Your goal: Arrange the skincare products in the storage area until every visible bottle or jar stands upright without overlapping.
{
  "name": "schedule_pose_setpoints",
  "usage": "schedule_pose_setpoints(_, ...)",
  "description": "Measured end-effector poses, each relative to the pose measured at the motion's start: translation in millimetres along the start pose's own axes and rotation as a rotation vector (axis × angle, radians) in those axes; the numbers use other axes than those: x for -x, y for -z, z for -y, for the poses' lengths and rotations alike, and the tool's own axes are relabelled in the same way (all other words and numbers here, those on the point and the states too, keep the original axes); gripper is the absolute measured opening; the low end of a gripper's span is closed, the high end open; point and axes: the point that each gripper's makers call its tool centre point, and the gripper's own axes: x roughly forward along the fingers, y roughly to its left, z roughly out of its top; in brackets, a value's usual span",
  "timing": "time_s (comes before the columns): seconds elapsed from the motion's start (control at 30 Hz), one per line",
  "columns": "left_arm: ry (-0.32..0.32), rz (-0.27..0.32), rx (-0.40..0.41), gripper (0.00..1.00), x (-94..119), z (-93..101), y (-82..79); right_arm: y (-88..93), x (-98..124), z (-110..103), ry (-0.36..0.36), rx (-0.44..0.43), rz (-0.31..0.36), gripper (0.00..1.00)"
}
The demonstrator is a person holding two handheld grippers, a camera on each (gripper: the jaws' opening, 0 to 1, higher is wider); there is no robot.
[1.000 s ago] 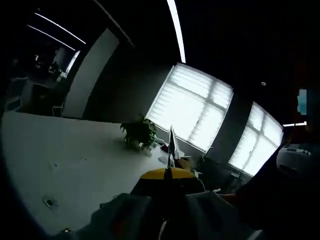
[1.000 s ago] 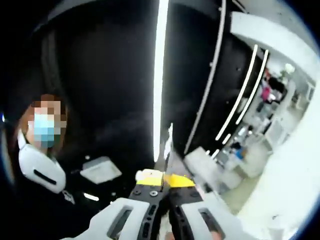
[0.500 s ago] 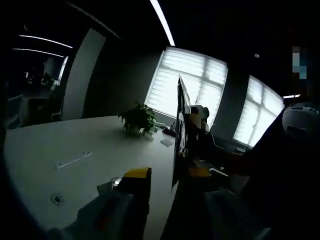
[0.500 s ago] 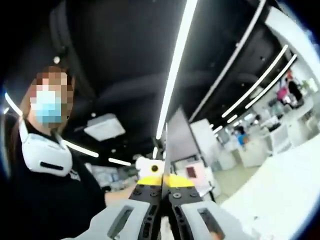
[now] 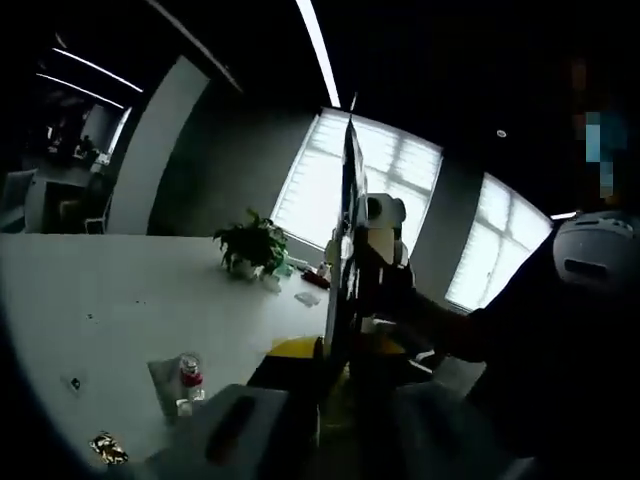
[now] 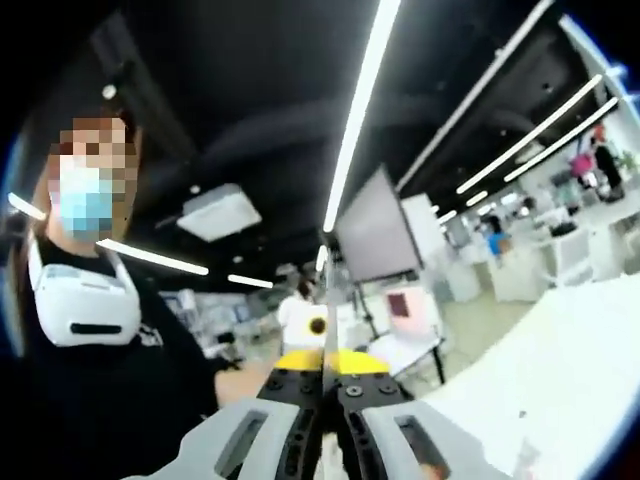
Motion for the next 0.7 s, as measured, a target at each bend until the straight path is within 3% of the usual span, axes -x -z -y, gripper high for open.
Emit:
schedule_pose_setpoints(0.07,0.017,0.025,0.035,0.07,1,4.4,-0.6,1.5,0,0,0.001,-0.015,0.015,0.00)
schedule_pose_setpoints(0.23,-0.003,0.055,0.089,0.06,5,2.8,3.8,3.7,-3,2,0.019,-0.038,0.033,0.00)
schedule_pose_setpoints(0.33,0.030,0.103,0.181,0.06,8,9.2,4.2,4.4,-2,2,0.021,-0.038,0.040,0.00)
schedule_pose_setpoints(0.4,0.019,0.136,0.220,0.06,11,6.8,4.4,7.3,0,3,0.028,-0.036,0.037,0.02)
schedule_pose_setpoints(0.6,0.023,0.150,0.290,0.06,20,4.6,14.6,31.9,10,1,0.032,-0.066,0.003,0.11)
schedule_pose_setpoints(0.7,0.026,0.170,0.334,0.06,23,3.7,18.1,45.4,12,-1,0.024,-0.128,0.005,0.11)
